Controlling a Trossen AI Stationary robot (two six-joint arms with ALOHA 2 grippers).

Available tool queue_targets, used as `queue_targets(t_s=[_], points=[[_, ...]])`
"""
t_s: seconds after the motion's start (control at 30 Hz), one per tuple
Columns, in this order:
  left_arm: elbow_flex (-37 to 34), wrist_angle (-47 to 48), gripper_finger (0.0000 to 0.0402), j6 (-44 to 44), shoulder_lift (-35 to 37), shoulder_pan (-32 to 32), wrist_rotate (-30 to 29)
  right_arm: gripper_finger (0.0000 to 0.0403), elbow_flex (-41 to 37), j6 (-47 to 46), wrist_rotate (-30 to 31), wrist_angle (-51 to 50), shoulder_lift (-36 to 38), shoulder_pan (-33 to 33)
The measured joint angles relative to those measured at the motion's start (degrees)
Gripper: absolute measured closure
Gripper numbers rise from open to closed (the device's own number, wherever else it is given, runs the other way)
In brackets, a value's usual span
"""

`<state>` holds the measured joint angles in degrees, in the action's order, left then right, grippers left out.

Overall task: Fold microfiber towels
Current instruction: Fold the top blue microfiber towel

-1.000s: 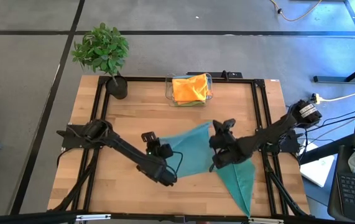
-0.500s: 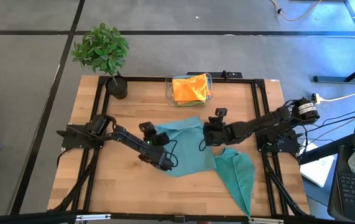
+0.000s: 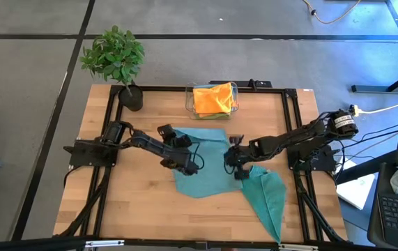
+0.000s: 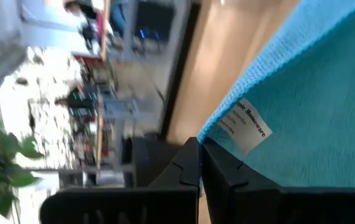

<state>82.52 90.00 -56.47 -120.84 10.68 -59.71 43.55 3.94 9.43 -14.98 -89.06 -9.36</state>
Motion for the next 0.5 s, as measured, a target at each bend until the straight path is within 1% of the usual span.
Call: queue_targets(t_s=[0.03, 0.07, 0.17, 0.23, 0.33, 0.4, 0.5], points=[[-0.3, 0.0, 0.0401, 0.0, 0.0, -0.7, 1.5, 0.0374, 0.0, -0.8, -3.5, 0.0, 0.0, -0.5], [-0.6, 0.0, 0.0401, 0.0, 0.0, -1.4, 2.9, 0.0377, 0.0, -1.3, -5.2, 0.0, 0.0, -1.3], [-1.2, 0.0, 0.0397, -0.3, 0.0, -2.4, 4.9, 0.0395, 0.0, -1.9, -5.9, 0.0, 0.0, -3.7], [-1.2, 0.0, 0.0387, -0.2, 0.0, -2.0, 5.0, 0.0397, 0.0, -1.9, -5.9, 0.0, 0.0, -5.2], [-1.2, 0.0, 0.0368, 0.0, 1.6, -0.8, 5.0, 0.0384, 0.0, -2.5, -6.0, 0.2, 0.0, -7.3], [-1.1, 0.0, 0.0356, -0.3, 3.4, 0.3, 6.2, 0.0371, 0.0, -3.5, -6.4, 0.2, 0.0, -8.6], [-1.1, 0.0, 0.0343, -2.9, 6.1, 2.7, 8.8, 0.0358, 0.0, -3.7, -9.4, 0.6, 0.0, -10.5]])
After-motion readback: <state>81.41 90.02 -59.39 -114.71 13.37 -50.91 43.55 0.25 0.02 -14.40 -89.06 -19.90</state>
